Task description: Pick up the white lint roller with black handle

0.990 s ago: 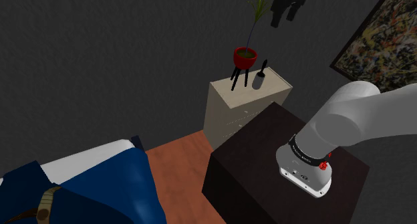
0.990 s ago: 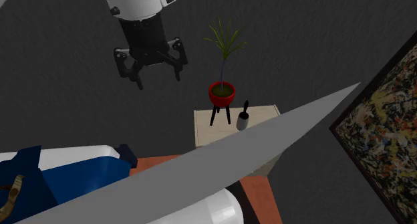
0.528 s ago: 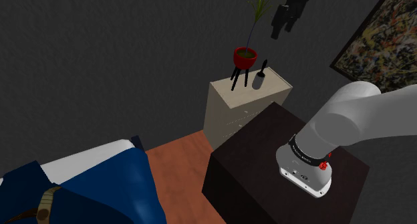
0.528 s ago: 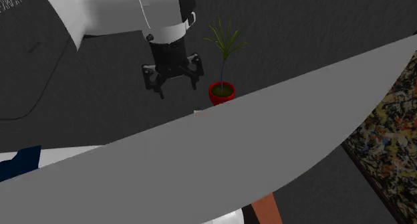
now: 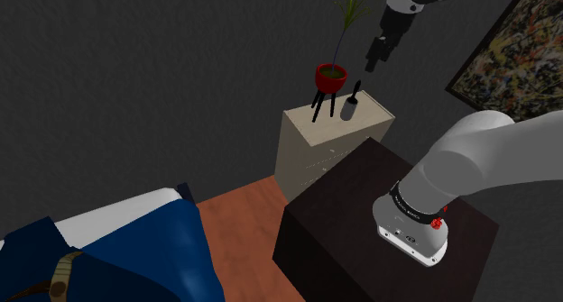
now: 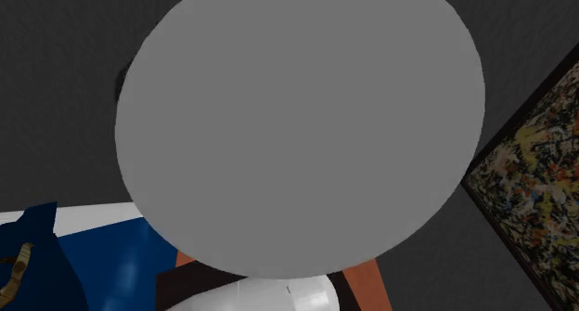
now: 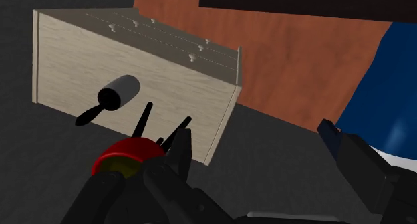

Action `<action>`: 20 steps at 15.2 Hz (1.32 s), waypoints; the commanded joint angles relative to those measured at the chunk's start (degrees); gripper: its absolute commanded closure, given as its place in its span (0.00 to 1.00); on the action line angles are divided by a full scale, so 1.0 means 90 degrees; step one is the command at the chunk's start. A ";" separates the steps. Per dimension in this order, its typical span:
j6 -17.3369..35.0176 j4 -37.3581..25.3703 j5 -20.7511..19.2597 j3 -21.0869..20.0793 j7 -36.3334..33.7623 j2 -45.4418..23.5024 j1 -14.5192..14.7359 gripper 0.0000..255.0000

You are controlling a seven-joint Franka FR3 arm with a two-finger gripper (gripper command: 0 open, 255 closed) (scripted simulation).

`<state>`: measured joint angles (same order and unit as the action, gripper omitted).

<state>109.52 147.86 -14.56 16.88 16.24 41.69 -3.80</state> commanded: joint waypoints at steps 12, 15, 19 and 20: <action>0.3309 0.0299 -0.0454 0.1876 0.1725 -0.2423 0.0037 0.00; 0.4064 0.0111 -0.0017 0.2390 0.2407 -0.3276 0.0295 0.00; 0.4932 -0.0283 0.1554 0.2964 0.3969 -0.4618 0.0742 0.00; 0.5084 -0.0420 0.2172 0.2974 0.4515 -0.4992 0.0764 0.00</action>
<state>153.63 145.29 -0.56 43.09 51.98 0.10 2.45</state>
